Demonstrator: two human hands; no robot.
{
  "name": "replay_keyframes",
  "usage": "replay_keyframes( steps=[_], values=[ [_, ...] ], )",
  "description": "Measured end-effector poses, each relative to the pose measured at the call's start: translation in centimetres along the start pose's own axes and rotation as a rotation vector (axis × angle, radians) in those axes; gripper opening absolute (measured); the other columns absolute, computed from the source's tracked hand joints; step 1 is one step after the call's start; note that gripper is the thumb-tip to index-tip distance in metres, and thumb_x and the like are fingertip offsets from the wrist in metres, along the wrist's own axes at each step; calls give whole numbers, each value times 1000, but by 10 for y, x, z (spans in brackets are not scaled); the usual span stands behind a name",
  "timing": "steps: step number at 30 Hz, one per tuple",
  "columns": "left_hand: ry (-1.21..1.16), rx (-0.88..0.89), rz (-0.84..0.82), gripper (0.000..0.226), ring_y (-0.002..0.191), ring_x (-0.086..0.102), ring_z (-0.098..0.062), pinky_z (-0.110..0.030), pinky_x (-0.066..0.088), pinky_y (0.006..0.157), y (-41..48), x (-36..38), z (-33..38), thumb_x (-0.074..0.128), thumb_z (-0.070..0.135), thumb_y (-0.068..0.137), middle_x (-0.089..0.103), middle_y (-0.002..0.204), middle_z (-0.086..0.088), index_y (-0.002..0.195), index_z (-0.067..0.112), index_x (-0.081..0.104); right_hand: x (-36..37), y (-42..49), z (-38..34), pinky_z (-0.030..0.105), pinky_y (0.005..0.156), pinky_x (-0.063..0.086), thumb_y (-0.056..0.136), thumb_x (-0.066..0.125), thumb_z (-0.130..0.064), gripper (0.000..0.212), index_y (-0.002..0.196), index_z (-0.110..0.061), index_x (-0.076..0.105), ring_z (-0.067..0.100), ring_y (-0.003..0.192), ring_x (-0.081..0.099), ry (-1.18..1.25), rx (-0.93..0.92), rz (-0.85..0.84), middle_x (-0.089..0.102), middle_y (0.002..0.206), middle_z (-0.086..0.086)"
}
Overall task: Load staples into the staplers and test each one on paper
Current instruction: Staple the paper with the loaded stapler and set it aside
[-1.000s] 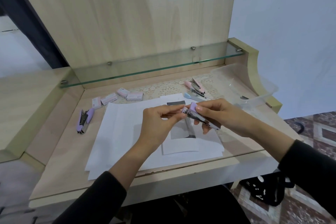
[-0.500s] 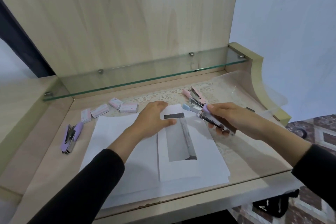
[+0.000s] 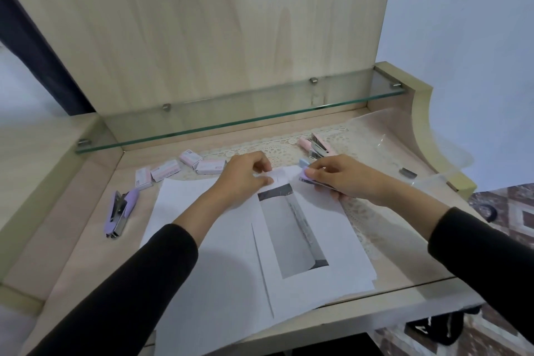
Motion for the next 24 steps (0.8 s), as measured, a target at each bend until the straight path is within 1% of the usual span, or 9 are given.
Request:
replay_keyframes(
  steps=[2, 4, 7, 10, 12, 17, 19, 21, 24],
  values=[
    [-118, 21, 63, 29, 74, 55, -10, -21, 42, 69, -3, -7, 3, 69, 7, 76, 60, 76, 4, 67, 31, 55, 0, -5, -2, 22, 57, 42, 85, 55, -45, 29, 98, -21, 65, 15, 59, 49, 0, -32, -32, 59, 74, 0],
    [-188, 72, 119, 30, 65, 53, -2, -18, 42, 67, -5, -15, 12, 70, 5, 74, 61, 71, 4, 65, 31, 57, 1, -8, -3, 21, 57, 42, 82, 59, -47, 29, 93, -21, 67, 14, 58, 50, 2, -52, -73, 62, 72, 0],
    [-251, 167, 165, 30, 62, 52, 3, -12, 41, 66, -7, -25, 30, 72, 4, 73, 62, 68, 7, 66, 30, 60, 4, -9, -8, 15, 50, 39, 80, 61, -48, 29, 85, -20, 70, 12, 54, 49, -14, -68, -111, 62, 68, -3],
    [-255, 230, 146, 21, 63, 53, 4, -7, 38, 64, -8, -27, 44, 72, 3, 73, 63, 68, 8, 70, 22, 64, 5, -9, -13, 15, 46, 35, 80, 60, -48, 38, 82, -11, 68, 9, 49, 47, -36, -92, -141, 57, 54, -11],
    [-244, 249, 128, 17, 63, 54, 5, -5, 38, 65, -8, -27, 49, 71, 2, 73, 64, 69, 8, 72, 18, 66, 6, -9, -15, 15, 45, 33, 81, 60, -46, 37, 76, -9, 65, 7, 45, 46, -45, -95, -165, 54, 48, -11],
    [-250, 262, 116, 20, 62, 55, 8, -4, 38, 64, -9, -27, 52, 71, -2, 72, 63, 69, 12, 70, 17, 65, 6, -9, -16, 19, 50, 34, 82, 64, -34, 30, 60, -16, 58, 14, 53, 46, -35, -127, -179, 49, 52, -7],
    [-246, 268, 107, 20, 62, 55, 9, -3, 38, 64, -9, -26, 54, 70, -3, 72, 63, 70, 12, 70, 16, 66, 7, -9, -15, 22, 54, 34, 82, 65, -34, 32, 61, -11, 57, 16, 53, 43, -57, -136, -184, 46, 56, 1],
    [-241, 272, 100, 20, 63, 55, 9, -3, 38, 65, -9, -26, 56, 70, -3, 72, 63, 70, 13, 70, 17, 66, 7, -10, -14, 26, 57, 34, 79, 67, -37, 36, 68, -4, 59, 16, 55, 40, -74, -145, -192, 45, 62, 8],
    [-234, 274, 93, 23, 63, 56, 7, -4, 39, 67, -8, -26, 57, 70, -3, 71, 63, 68, 13, 67, 19, 66, 8, -11, -17, 29, 60, 32, 65, 72, -49, 41, 70, -9, 64, 17, 60, 37, -71, -152, -203, 48, 66, 7]
  ],
)
Point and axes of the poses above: each hand's wrist, its own y-axis towards the middle knuckle, its own x-axis out of the palm, z = x × y, the point moved 7 cm from there along y, towards the middle knuckle
